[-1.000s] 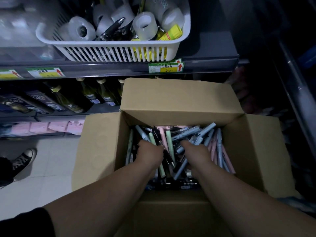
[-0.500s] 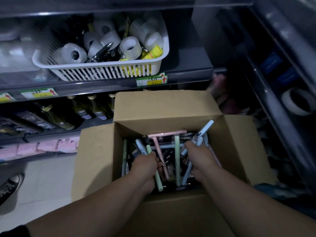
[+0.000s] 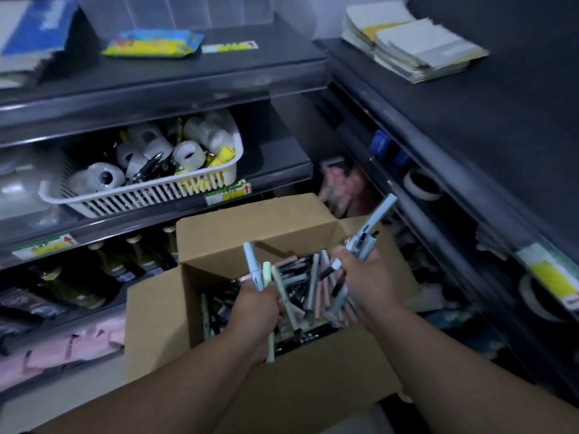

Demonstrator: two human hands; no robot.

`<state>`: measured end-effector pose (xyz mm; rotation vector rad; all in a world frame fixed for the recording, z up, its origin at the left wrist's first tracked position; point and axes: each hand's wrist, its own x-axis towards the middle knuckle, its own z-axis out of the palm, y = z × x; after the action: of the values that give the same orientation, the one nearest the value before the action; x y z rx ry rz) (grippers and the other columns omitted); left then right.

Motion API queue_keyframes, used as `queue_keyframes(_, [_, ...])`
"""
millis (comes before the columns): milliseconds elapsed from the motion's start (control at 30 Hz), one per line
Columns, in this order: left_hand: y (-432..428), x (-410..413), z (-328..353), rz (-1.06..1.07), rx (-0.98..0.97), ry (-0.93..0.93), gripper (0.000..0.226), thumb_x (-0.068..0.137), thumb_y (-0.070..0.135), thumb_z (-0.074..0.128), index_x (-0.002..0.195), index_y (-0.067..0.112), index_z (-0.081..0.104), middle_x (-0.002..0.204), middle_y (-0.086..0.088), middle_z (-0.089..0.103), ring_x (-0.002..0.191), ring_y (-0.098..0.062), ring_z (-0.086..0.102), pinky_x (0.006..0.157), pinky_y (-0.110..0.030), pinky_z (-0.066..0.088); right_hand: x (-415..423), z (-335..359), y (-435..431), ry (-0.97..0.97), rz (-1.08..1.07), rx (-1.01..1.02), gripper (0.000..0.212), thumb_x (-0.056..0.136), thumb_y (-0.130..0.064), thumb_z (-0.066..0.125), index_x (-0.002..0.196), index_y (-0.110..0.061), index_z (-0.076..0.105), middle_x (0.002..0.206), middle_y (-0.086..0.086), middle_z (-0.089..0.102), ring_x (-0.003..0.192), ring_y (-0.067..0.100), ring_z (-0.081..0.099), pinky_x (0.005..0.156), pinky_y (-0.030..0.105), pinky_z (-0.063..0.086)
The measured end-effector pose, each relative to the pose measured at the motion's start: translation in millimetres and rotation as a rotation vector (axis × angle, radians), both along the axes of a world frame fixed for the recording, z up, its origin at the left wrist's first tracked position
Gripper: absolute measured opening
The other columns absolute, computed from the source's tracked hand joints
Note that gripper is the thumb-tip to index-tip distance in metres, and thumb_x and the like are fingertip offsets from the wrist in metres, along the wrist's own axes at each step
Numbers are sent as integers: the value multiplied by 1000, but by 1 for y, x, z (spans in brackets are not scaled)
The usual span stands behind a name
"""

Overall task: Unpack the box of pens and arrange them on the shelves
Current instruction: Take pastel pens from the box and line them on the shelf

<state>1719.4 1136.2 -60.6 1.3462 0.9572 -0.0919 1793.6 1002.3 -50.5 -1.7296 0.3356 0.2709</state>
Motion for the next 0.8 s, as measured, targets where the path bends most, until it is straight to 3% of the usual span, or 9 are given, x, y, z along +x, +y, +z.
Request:
queue_keyframes(100, [-21, -3, 12, -97, 73, -64, 17, 99, 22, 47, 98, 6, 54, 67, -6, 50, 53, -16, 43, 53, -28, 36, -14, 21, -27, -30, -37, 49, 14, 94, -22, 59, 90, -9, 62, 68, 1, 59, 56, 9, 56, 49, 15, 45])
queue_keyframes(267, [-89, -21, 44, -360, 35, -244, 17, 100, 21, 46, 91, 11, 56, 68, -4, 54, 49, -12, 45, 44, -23, 39, -60, 46, -99, 21, -143, 193, 29, 92, -37, 62, 72, -16, 65, 71, 6, 66, 74, 26, 61, 74, 41, 50])
queue_keyframes(367, [-148, -48, 64, -525, -14, -299, 14, 99, 26, 47, 95, 16, 56, 70, 1, 56, 49, -11, 45, 40, -19, 37, -109, 59, -159, 24, -257, 301, 26, 93, -31, 62, 77, -11, 64, 70, 8, 67, 76, 28, 61, 78, 44, 51])
queue_keyframes(533, [-263, -126, 86, -902, 34, -370, 23, 98, 38, 45, 98, 18, 56, 73, 1, 55, 54, -11, 46, 49, -26, 39, -228, 79, -276, -22, -451, 377, 17, 94, -23, 59, 83, -9, 58, 66, 7, 60, 55, 17, 57, 57, 29, 45])
queue_keyframes(667, [-362, -211, 100, -1187, -2, -417, 17, 100, 30, 44, 102, 20, 58, 68, 5, 59, 57, -8, 51, 56, -27, 44, -342, 100, -365, -70, -621, 357, 10, 91, -6, 54, 81, -5, 53, 58, 11, 56, 45, 19, 51, 45, 25, 44])
queue_keyframes(800, [-459, -299, 109, -1417, -121, -446, 26, 99, 15, 47, 120, 25, 57, 82, 0, 61, 62, -6, 53, 59, -21, 46, -460, 115, -444, -117, -838, 299, 15, 89, -11, 62, 76, -9, 54, 54, 4, 56, 52, 21, 53, 48, 29, 46])
